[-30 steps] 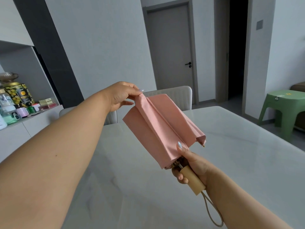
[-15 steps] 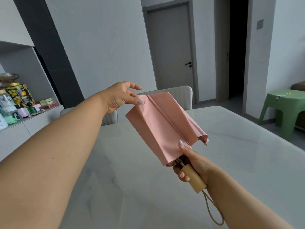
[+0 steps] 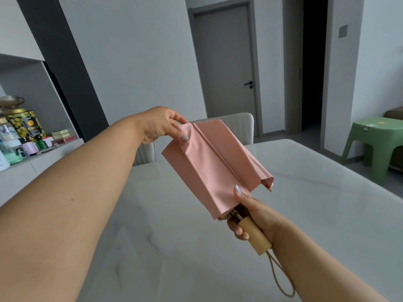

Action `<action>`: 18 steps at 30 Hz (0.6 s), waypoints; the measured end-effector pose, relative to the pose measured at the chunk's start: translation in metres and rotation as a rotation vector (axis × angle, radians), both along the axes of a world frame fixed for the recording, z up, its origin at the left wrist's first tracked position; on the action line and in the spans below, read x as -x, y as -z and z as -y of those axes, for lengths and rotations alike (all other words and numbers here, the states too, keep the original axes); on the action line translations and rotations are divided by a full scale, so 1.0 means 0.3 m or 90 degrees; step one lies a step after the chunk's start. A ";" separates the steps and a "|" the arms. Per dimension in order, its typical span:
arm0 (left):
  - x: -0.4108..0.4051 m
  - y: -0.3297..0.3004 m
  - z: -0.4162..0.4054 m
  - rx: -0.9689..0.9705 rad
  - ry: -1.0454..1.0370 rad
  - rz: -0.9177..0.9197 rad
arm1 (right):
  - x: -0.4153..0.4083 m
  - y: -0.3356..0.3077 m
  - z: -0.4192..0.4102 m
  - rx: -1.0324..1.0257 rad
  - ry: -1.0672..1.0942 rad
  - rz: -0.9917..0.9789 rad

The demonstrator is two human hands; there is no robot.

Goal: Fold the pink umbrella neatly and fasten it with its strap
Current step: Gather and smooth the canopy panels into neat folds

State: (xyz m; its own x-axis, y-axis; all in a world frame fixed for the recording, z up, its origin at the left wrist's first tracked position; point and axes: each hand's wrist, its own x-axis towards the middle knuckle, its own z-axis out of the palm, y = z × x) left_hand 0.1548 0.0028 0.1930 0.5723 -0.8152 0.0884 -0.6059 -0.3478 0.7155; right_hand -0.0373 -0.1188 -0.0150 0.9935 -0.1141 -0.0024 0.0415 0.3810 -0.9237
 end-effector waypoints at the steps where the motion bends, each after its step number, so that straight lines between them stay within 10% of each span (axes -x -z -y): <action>1: -0.002 -0.004 -0.003 0.000 0.003 -0.012 | 0.000 0.000 -0.001 0.004 -0.002 -0.003; 18: -0.017 -0.025 -0.060 -0.042 0.001 0.032 | 0.001 -0.006 -0.011 0.018 0.023 -0.019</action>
State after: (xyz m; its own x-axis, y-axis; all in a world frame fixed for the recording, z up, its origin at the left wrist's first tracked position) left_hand 0.1598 0.0209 0.2005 0.5677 -0.8208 0.0630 -0.6408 -0.3925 0.6599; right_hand -0.0378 -0.1154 -0.0133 0.9883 -0.1501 -0.0276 0.0276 0.3542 -0.9348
